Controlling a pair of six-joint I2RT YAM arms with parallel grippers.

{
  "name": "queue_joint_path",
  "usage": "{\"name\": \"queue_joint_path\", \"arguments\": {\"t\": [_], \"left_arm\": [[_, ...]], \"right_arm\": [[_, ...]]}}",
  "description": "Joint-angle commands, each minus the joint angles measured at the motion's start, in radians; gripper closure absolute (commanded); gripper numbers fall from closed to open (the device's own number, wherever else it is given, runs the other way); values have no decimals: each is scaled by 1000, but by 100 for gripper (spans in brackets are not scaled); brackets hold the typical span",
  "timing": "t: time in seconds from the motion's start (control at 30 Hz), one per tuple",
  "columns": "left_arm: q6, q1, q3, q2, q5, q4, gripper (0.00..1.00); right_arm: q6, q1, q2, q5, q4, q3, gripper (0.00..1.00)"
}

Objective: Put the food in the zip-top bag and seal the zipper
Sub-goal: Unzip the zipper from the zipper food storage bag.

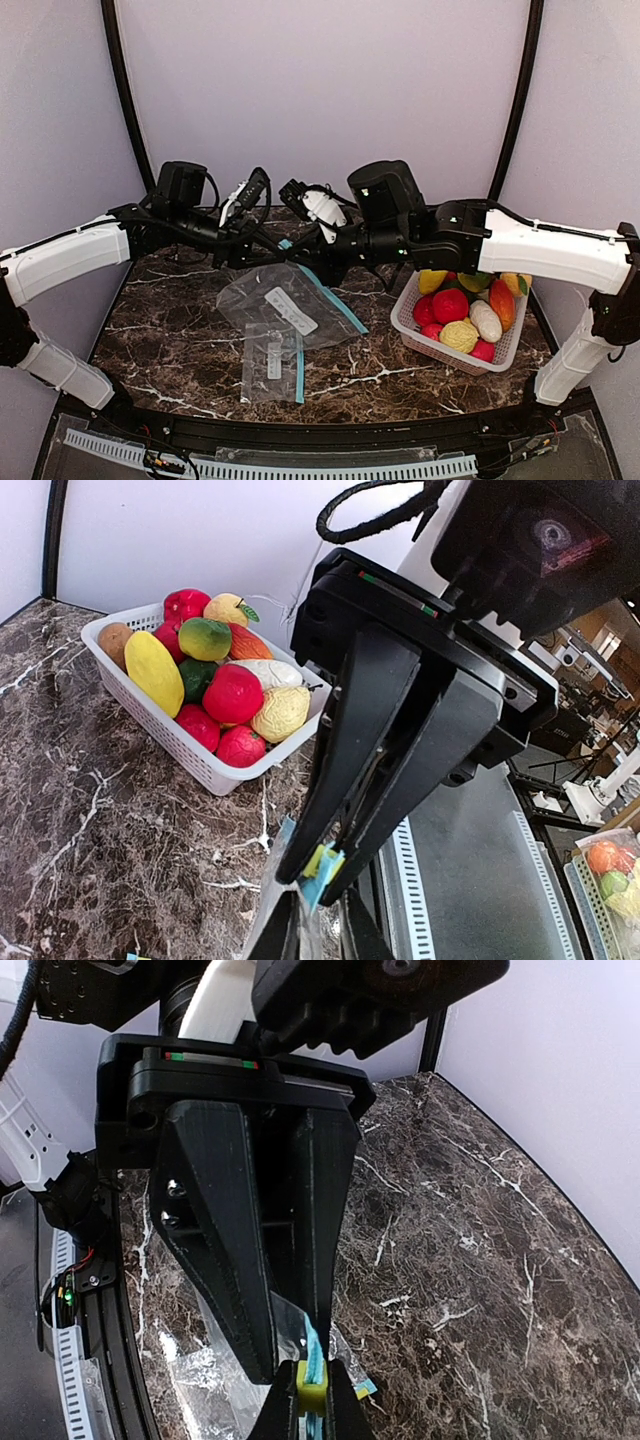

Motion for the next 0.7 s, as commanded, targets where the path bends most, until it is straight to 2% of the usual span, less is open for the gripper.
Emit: {"name": "queue_joint_path", "arguments": {"t": [0.0, 0.17, 0.23, 0.27, 0.37, 0.47, 0.67], "left_arm": [[21, -1, 25, -16, -18, -24, 86], [34, -2, 31, -18, -17, -40, 99], [36, -2, 33, -22, -11, -45, 98], [37, -2, 33, -24, -4, -45, 93], [42, -2, 36, -23, 4, -52, 89], [40, -2, 36, -20, 4, -50, 98], [41, -2, 31, -30, -16, -42, 99]], "right_arm": [[15, 5, -4, -36, 15, 17, 100], [22, -2, -14, -64, 13, 7, 100], [28, -13, -22, -92, 13, -3, 100], [32, -21, -28, -114, 15, -8, 100], [39, -40, -44, -181, 20, -24, 100], [40, -46, -46, -228, 23, -28, 100], [45, -57, -35, -237, 14, -31, 100]]}}
